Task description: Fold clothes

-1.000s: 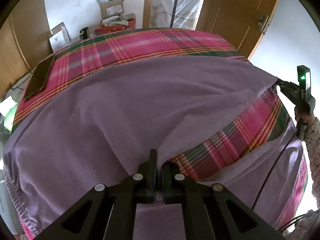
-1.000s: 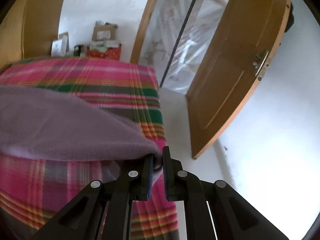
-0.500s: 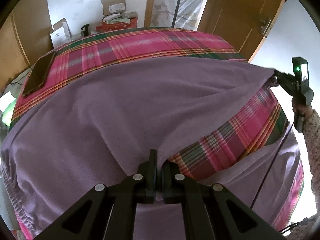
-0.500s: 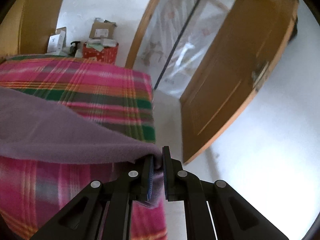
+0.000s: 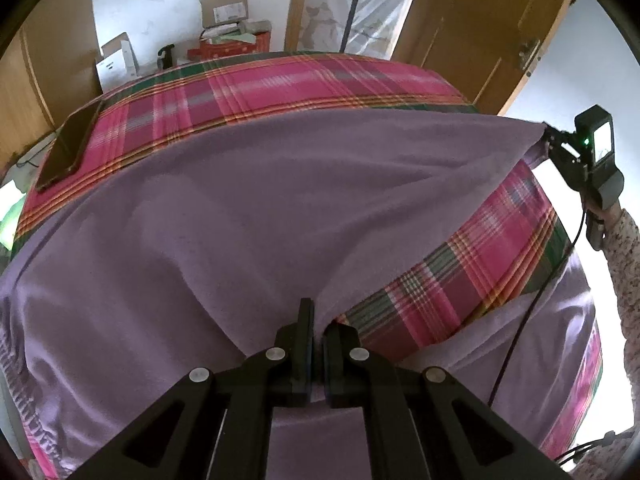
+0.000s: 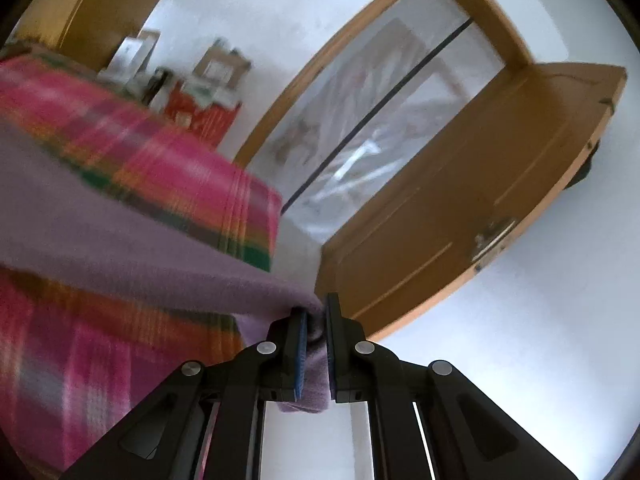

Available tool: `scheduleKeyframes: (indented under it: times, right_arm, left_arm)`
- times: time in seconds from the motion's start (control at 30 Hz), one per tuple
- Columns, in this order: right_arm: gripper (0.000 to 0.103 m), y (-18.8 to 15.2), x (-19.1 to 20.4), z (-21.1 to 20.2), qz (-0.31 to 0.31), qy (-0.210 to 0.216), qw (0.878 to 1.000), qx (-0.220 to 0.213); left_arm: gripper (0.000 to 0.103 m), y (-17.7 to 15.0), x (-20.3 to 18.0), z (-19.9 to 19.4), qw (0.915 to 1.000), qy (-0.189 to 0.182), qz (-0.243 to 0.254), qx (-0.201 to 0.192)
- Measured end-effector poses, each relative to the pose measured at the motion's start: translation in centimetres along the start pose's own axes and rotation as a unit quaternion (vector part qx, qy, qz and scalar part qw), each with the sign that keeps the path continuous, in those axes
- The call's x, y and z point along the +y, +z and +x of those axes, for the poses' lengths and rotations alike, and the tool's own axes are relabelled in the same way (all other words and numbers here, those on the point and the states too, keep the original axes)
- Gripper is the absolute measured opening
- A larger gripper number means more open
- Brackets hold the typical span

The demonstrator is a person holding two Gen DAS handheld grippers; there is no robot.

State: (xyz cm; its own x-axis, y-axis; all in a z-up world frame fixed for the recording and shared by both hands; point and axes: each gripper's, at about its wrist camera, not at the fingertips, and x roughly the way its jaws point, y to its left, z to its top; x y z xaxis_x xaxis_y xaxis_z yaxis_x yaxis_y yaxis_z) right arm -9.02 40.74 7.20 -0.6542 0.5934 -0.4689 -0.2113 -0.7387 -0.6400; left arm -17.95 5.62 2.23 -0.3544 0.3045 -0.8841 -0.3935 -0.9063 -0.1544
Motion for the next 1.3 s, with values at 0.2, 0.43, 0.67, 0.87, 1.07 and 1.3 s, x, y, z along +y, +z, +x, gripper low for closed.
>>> scheduleKeyframes:
  times: [0.2, 0.43, 0.67, 0.87, 1.07, 1.3]
  right_arm:
    - [0.009, -2.8, 0.2, 0.2, 0.022, 0.049, 0.998, 0.033]
    - [0.009, -5.1, -1.0, 0.1, 0.081, 0.15, 0.982, 0.075]
    - [0.015, -6.3, -3.9, 0.5, 0.181, 0.27, 0.939, 0.113]
    - [0.02, -5.6, -5.5, -0.4, 0.215, 0.305, 0.923, 0.093]
    - [0.029, -5.7, -6.7, 0.1, 0.244, 0.354, 0.898, 0.093]
    - [0.031, -5.6, -7.9, 0.8, 0.259, 0.317, 0.906, 0.109]
  left_arm:
    - [0.003, -0.2, -0.3, 0.2, 0.9999, 0.008, 0.005, 0.009]
    - [0.004, -0.1, -0.1, 0.4, 0.9998, 0.01, 0.009, 0.015]
    - [0.004, -0.1, -0.3, 0.4, 0.9998, 0.011, 0.008, 0.015]
    - [0.004, -0.1, -0.2, 0.5, 0.9998, 0.01, 0.007, 0.017]
    - [0.004, -0.1, -0.2, 0.5, 0.9998, 0.009, 0.009, 0.018]
    - [0.004, 0.0, -0.1, 0.7, 0.9998, 0.006, 0.007, 0.02]
